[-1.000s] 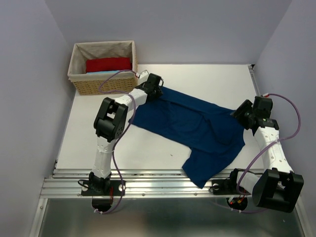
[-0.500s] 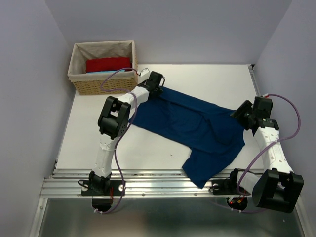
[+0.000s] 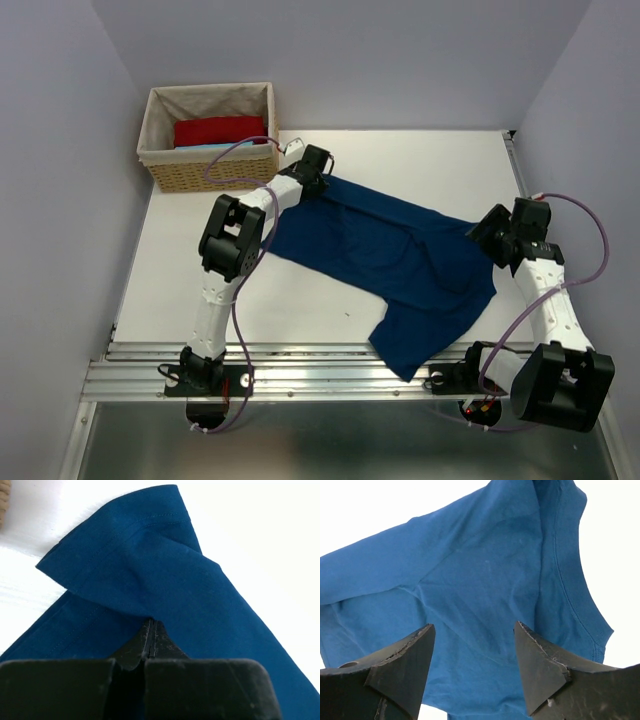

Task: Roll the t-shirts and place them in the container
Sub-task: Fold the T-shirt at the center of the board.

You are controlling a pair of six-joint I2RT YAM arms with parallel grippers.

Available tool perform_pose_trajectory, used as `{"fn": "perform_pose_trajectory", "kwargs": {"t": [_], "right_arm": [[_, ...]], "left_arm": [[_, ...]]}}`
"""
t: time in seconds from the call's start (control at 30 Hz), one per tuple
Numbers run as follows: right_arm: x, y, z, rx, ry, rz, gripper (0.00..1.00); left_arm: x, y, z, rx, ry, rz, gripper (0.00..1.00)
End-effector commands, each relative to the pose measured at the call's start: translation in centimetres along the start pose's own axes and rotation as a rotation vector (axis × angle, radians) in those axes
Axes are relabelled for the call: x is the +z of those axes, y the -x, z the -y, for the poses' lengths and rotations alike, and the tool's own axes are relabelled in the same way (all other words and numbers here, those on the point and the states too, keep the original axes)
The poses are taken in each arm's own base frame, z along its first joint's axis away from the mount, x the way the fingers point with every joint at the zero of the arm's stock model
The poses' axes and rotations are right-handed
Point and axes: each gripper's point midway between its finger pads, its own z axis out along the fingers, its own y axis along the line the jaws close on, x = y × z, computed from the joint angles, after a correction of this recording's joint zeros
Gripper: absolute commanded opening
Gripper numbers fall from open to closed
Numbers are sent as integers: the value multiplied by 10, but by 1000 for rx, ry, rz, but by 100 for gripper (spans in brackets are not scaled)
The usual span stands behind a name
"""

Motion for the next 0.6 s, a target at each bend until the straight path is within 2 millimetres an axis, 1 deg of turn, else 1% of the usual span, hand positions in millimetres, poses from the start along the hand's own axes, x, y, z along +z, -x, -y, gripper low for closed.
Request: {"fn": "perform_pose_trajectory", "kwargs": {"t": [0.0, 0.03, 0.1, 0.2, 0.33, 0.37, 0.47, 0.57], "right_arm": [[10, -13, 17, 34, -57, -35, 70], [13, -20, 19, 46, -59, -50, 69], [18, -28, 25, 59, -70, -68, 67], [23, -35, 30, 66, -87, -84, 62], [30, -45, 41, 72, -116, -96, 61], [33, -51, 47, 71, -138, -108, 62], [39, -61, 58, 70, -168, -123, 62], [42, -61, 54, 64, -142, -121, 62]], "left_arm": [[-34, 34, 14, 1, -40, 79, 0], [-36, 35, 11, 6, -39, 83, 0], [-45, 43, 15, 5, -56, 100, 0], [-51, 46, 19, 15, -73, 102, 0], [-55, 47, 25, 24, -95, 97, 0], [-56, 49, 27, 24, -101, 98, 0], [-59, 50, 30, 31, -114, 99, 0], [-59, 49, 31, 35, -120, 95, 0]]}}
